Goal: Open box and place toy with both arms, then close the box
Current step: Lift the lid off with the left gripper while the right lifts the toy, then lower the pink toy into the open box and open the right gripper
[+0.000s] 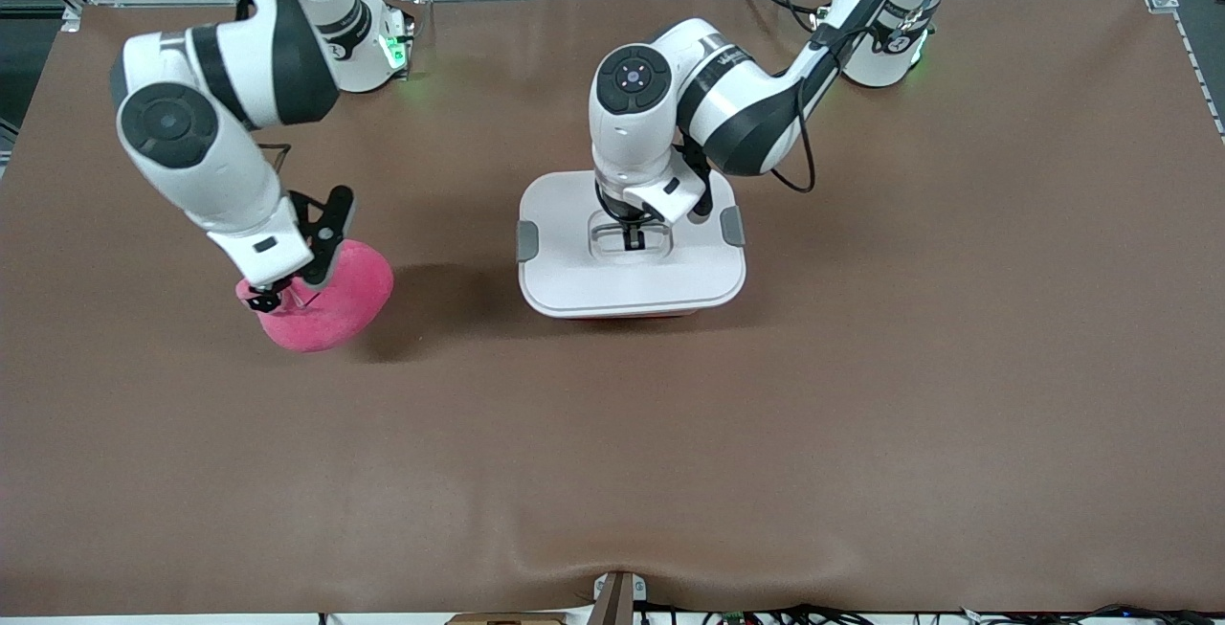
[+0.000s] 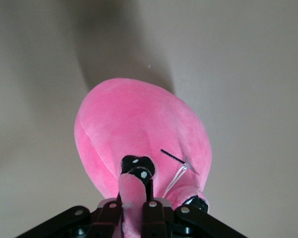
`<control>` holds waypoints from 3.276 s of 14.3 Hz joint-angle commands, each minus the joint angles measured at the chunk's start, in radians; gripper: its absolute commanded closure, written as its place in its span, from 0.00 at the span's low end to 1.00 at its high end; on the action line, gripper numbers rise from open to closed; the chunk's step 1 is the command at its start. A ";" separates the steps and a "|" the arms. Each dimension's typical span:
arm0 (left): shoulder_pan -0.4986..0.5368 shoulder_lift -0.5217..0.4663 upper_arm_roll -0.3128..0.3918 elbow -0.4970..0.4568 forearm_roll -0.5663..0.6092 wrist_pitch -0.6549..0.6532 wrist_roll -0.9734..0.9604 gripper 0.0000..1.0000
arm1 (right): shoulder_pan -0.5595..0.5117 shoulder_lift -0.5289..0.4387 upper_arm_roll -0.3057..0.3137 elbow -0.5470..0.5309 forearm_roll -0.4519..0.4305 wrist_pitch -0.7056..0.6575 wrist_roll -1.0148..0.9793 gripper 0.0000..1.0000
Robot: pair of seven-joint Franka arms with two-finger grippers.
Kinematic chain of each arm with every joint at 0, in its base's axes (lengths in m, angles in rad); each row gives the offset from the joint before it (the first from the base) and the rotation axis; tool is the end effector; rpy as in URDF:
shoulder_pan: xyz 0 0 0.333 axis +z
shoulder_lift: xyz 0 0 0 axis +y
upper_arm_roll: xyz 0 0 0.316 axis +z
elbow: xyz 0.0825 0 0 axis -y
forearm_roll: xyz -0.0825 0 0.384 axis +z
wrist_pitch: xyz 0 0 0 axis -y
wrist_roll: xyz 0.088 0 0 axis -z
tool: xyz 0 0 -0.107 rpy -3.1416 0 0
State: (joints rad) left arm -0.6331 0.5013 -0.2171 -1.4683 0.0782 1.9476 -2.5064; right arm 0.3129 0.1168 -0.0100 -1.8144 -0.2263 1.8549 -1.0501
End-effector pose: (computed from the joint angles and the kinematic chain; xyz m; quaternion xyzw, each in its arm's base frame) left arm 0.4808 -0.5023 0.3947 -0.6776 -0.7353 0.0150 0.0067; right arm 0.5659 0.1587 0.4675 0.7518 0.6495 -0.0746 0.0864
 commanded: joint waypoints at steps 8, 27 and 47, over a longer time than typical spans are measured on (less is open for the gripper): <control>0.072 -0.067 -0.002 -0.035 0.023 -0.102 0.034 1.00 | 0.345 -0.006 -0.007 0.135 -0.261 -0.123 0.065 1.00; 0.366 -0.351 -0.013 -0.314 0.009 -0.099 0.457 1.00 | 0.590 0.073 -0.008 0.173 -0.488 -0.157 -0.137 1.00; 0.478 -0.400 -0.013 -0.374 -0.049 -0.098 0.648 1.00 | 0.753 0.426 -0.007 0.520 -0.403 -0.431 -0.277 1.00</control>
State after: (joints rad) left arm -0.1802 0.1439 -0.2211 -1.8099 0.0543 1.8444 -1.9021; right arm 1.0474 0.5224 -0.0093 -1.3365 -0.6527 1.4515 -1.3065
